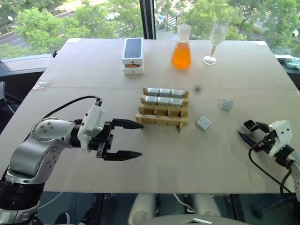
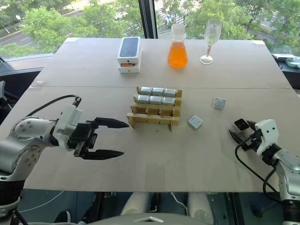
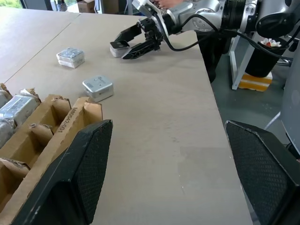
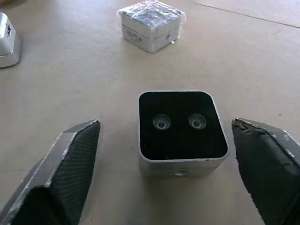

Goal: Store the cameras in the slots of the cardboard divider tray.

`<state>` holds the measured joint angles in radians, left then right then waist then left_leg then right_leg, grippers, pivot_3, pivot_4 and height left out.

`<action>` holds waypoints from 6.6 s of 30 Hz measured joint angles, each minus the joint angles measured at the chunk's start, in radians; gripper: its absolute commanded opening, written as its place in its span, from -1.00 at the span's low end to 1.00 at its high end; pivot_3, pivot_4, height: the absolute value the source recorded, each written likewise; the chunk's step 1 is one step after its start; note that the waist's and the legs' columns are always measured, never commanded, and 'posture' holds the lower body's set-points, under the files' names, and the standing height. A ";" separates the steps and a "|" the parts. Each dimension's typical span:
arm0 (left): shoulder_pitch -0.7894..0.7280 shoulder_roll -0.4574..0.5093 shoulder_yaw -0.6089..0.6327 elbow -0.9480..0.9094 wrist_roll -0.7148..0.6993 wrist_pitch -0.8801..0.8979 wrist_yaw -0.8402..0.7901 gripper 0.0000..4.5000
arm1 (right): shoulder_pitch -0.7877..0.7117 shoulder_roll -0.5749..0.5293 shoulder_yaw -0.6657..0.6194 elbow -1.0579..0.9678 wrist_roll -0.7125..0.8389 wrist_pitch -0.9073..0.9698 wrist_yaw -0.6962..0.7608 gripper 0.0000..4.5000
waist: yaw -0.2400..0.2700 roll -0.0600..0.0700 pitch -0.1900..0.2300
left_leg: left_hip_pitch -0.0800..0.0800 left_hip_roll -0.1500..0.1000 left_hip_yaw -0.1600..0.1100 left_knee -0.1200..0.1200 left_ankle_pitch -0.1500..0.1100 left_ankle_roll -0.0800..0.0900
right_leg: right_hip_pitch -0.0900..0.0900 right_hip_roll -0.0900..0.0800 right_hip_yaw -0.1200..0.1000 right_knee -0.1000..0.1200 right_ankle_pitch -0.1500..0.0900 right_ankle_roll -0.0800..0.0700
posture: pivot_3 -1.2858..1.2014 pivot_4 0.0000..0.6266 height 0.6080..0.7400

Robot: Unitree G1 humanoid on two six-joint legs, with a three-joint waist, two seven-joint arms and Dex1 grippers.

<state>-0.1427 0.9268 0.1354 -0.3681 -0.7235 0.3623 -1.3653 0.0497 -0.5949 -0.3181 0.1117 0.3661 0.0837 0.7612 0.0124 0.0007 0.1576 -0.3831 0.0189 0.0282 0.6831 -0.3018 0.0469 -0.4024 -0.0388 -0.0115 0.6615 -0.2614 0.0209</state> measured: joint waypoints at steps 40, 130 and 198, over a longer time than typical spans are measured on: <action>-0.515 -0.236 -0.339 0.278 0.145 0.408 0.184 0.79 | -0.550 0.017 0.677 -0.154 -0.957 -0.746 -0.201 -0.17 | -0.021 -0.008 0.005 | -0.013 0.000 -0.001 0.010 0.005 -0.009 | -0.013 0.003 0.002 0.007 0.001 0.001 | 0.03 -0.52 1.00; -1.069 -0.339 -0.446 1.691 0.617 -0.880 -0.244 -0.68 | 0.358 0.113 0.263 -0.509 0.195 -0.111 0.111 0.98 | 0.002 -0.017 0.009 | -0.014 -0.001 -0.004 0.022 0.001 -0.002 | -0.011 0.005 -0.003 0.018 0.001 0.002 | 0.03 -0.52 1.00; -0.153 -0.054 -0.096 0.309 0.028 0.038 0.062 1.00 | -0.195 0.101 0.384 -0.136 -0.220 -0.102 -0.055 -0.15 | 0.001 -0.014 0.008 | -0.012 0.000 -0.003 0.022 0.002 -0.003 | -0.011 0.004 0.001 0.020 0.002 0.002 | 0.03 -0.52 1.00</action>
<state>-0.2953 0.8728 0.0399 -0.0594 -0.6950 0.4006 -1.3030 -0.1458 -0.4942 0.0659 -0.0245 0.1462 -0.0183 0.7062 0.0131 -0.0136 0.1660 -0.3947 0.0188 0.0253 0.7049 -0.2998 0.0443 -0.4137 -0.0348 -0.0108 0.6813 -0.2598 0.0225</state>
